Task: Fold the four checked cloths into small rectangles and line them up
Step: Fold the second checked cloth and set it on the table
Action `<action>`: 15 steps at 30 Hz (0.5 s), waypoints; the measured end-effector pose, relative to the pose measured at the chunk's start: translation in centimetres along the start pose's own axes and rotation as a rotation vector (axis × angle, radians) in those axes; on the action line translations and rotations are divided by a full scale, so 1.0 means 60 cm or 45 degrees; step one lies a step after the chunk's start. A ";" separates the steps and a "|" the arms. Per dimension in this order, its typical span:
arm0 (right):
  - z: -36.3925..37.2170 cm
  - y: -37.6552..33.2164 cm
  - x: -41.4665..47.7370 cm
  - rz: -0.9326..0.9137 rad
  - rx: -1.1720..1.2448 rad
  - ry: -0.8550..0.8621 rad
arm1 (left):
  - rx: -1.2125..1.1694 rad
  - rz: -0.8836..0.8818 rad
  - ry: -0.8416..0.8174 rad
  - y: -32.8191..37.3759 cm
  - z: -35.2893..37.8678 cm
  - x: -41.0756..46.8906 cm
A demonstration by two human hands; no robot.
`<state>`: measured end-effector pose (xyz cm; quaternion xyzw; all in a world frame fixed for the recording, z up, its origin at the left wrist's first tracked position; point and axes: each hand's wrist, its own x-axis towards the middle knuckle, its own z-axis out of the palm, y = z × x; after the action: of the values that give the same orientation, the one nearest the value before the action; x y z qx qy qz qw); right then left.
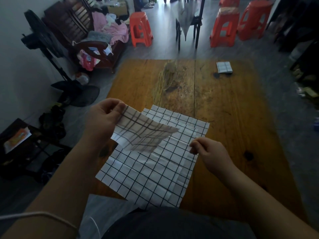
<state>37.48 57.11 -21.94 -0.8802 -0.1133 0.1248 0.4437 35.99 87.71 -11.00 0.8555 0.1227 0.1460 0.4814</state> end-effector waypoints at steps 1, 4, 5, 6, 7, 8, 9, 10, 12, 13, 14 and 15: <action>-0.002 0.000 0.002 -0.003 0.011 0.019 | 0.002 0.000 -0.022 0.001 0.000 -0.002; -0.003 -0.012 0.011 -0.060 0.046 0.038 | 0.005 -0.003 -0.098 0.009 0.012 -0.014; 0.000 -0.021 0.014 -0.092 0.060 0.035 | 0.004 -0.001 -0.120 0.010 0.015 -0.018; 0.006 -0.032 0.017 -0.126 0.068 0.038 | 0.004 0.002 -0.145 0.010 0.018 -0.021; 0.012 -0.044 0.020 -0.165 0.069 0.047 | 0.013 0.012 -0.172 0.009 0.018 -0.024; 0.020 -0.058 0.023 -0.209 0.060 0.057 | 0.037 0.028 -0.198 0.008 0.017 -0.027; 0.027 -0.072 0.025 -0.256 0.036 0.055 | 0.065 0.047 -0.219 0.005 0.015 -0.028; 0.034 -0.085 0.027 -0.302 -0.002 0.028 | 0.085 0.058 -0.229 0.002 0.012 -0.029; 0.049 -0.109 0.031 -0.369 -0.078 -0.087 | 0.088 0.066 -0.228 -0.005 0.002 -0.028; 0.057 -0.119 0.033 -0.388 -0.107 -0.153 | 0.079 0.068 -0.220 -0.010 -0.004 -0.027; 0.067 -0.128 0.035 -0.399 -0.128 -0.207 | 0.069 0.066 -0.209 -0.015 -0.010 -0.024; 0.077 -0.135 0.037 -0.402 -0.137 -0.240 | 0.060 0.059 -0.196 -0.022 -0.018 -0.022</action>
<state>37.36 66.00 -18.28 -0.8583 -0.2976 0.1293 0.3975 34.30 88.76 -11.75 0.8779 0.0690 0.0878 0.4656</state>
